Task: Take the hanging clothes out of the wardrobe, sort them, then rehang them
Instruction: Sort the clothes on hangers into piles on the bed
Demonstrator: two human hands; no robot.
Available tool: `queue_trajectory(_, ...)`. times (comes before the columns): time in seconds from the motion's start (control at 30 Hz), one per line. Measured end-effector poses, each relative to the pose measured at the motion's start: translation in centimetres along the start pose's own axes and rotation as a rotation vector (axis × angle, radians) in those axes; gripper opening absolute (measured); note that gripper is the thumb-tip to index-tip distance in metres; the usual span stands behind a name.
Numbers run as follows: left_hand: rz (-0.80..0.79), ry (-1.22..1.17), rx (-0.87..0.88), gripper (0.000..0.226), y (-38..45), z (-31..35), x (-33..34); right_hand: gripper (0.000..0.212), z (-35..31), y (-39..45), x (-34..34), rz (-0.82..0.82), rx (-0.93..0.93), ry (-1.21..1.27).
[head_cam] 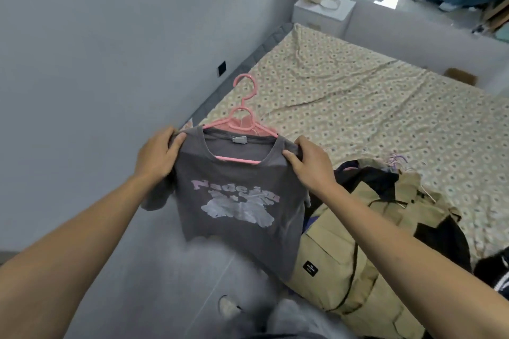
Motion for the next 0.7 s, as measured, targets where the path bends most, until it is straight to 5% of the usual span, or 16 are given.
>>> queue_trajectory(0.7, -0.307, 0.172, 0.143, 0.034, 25.3, -7.0, 11.4, 0.027, 7.0, 15.5, 15.8, -0.126, 0.278, 0.084)
Point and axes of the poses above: each hand's wrist, its own y-axis towards the middle knuckle, its own x-axis out of the palm, z = x × y, the point moved 7 cm from there along y, towards the middle knuckle, and after that the axes turned 2 degrees about -x, right-handed, at the moved point
